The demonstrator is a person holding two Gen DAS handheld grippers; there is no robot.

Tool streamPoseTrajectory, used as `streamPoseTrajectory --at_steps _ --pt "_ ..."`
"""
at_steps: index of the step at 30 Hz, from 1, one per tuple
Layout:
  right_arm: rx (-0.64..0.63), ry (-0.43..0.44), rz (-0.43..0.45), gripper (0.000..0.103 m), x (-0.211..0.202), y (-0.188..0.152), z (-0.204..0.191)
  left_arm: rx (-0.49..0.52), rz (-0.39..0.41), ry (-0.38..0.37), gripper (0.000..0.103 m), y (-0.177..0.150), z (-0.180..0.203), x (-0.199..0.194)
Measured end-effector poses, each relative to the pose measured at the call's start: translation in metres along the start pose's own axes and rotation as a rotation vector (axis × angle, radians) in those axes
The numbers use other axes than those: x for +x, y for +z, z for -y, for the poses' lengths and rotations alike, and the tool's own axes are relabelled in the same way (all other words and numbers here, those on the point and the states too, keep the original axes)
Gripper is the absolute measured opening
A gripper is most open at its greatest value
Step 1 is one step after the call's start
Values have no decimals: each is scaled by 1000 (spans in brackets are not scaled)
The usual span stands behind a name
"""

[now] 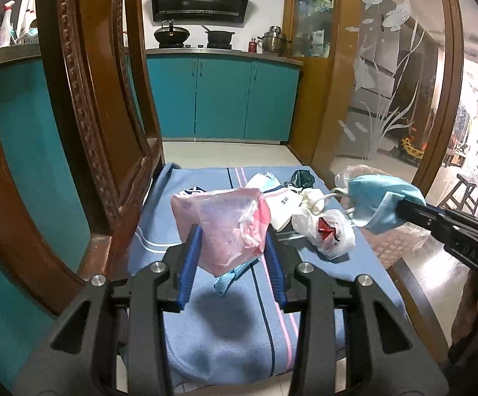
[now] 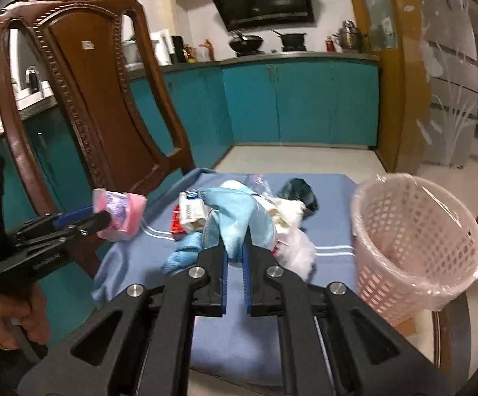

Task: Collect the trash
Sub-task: 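Grasp the light-blue mask with the right gripper while the left gripper grasps a pink bag, then carry the light-blue mask into the wastebasket and open the right gripper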

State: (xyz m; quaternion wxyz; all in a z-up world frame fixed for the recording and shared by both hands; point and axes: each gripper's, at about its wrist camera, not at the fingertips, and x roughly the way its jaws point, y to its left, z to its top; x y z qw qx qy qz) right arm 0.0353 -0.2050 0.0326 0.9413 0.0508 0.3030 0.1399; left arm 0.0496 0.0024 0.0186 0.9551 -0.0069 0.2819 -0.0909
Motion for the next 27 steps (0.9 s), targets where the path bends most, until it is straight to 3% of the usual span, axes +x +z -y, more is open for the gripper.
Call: streamPoseTrajectory --at_steps 4,27 --pt "9 -27 -36 8 8 -1 4 4 -9 20 40 -2 1 2" --pt "-24 -47 -50 8 14 -5 -4 9 -25 33 41 -5 -1 7"
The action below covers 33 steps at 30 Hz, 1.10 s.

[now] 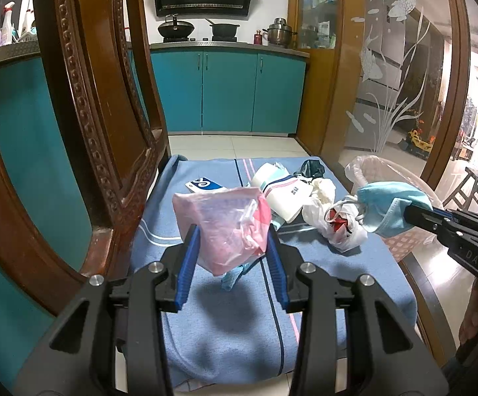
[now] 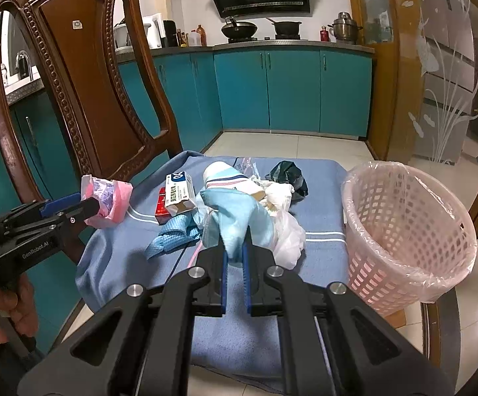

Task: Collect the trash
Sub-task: 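Carry the light-blue mask into the wastebasket and open the right gripper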

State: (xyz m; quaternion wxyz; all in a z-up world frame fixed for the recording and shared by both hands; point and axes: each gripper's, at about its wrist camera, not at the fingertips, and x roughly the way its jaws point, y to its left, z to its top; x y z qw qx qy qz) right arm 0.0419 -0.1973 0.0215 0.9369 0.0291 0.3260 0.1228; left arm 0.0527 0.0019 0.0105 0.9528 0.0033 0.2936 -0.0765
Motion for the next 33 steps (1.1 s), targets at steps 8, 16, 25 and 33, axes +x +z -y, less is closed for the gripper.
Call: streamPoseTrajectory --at_steps 8,16,25,33 --pt "-2 -1 -1 8 0 -1 1 6 -4 -2 41 -1 0 0" --pt "137 -164 101 8 -9 21 75 8 -9 -7 41 -1 1 -1" --pt "364 -373 -18 9 21 5 191 14 -14 -10 41 0 4 2" --pt "366 -415 22 63 7 8 182 24 -23 -4 41 -3 6 6"
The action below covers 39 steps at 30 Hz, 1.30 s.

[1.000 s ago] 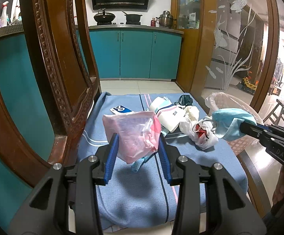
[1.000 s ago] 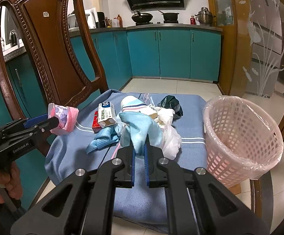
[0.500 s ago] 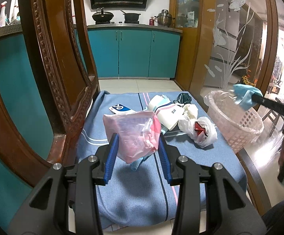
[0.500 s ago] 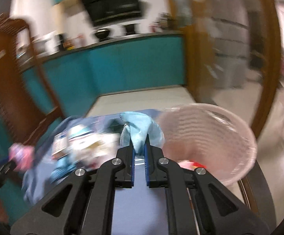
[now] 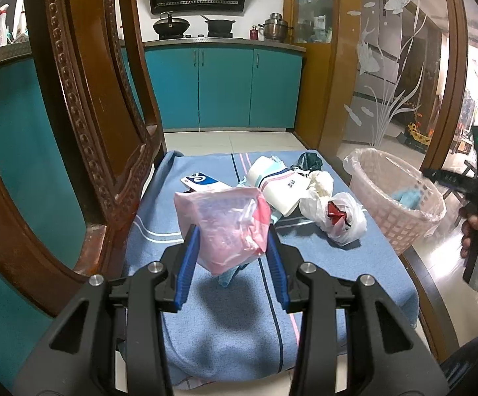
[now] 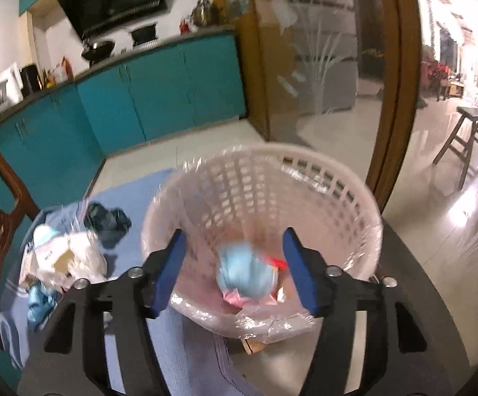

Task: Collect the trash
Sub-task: 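Carry the light-blue mask into the wastebasket and open the right gripper, then drop the pink bag into the wastebasket by opening the left gripper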

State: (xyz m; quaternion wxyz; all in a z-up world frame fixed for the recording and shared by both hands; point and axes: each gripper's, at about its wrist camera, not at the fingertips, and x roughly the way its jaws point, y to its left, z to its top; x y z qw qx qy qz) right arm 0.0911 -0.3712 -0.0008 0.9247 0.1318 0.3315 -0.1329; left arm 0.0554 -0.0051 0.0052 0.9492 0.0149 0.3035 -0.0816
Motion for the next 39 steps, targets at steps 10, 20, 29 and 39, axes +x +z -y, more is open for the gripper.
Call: streamPoseTrajectory --at_steps 10,20,29,39 --pt "177 39 309 95 -94 6 26 98 -22 -97 39 -11 41 10" --pt "282 -36 319 96 -79 6 64 218 -10 -304 39 25 191 53" --pt "377 -62 316 96 -76 6 95 228 57 -379 72 72 282 118" --pt "306 -11 277 96 -74 5 77 129 79 -238 93 62 185 59"
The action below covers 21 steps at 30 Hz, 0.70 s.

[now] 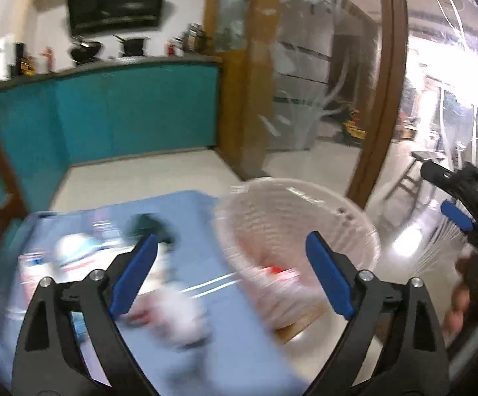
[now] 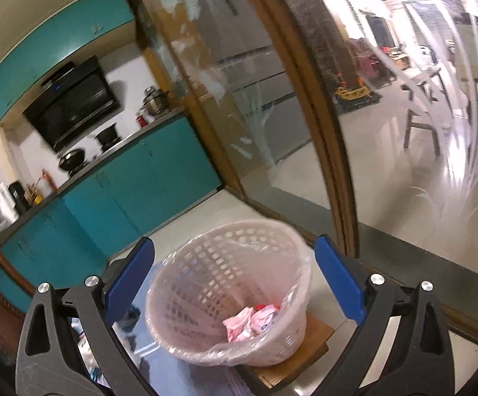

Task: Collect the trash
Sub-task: 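Drop the pink bag into the wastebasket by opening the left gripper, then grasp the white plastic bag with the right gripper and lift it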

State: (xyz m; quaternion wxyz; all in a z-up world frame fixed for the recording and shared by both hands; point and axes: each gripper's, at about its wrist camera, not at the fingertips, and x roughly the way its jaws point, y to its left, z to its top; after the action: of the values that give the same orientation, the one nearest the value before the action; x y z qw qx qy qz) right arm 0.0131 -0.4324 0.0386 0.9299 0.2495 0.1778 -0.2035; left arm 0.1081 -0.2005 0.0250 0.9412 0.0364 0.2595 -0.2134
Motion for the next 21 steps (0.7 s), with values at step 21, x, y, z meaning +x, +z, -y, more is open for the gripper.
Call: streamPoseTrajectory --at_steps 21 --pt "-444 299 -304 96 -31 -121 -158 -175 -35 254 99 -86 -165 -120"
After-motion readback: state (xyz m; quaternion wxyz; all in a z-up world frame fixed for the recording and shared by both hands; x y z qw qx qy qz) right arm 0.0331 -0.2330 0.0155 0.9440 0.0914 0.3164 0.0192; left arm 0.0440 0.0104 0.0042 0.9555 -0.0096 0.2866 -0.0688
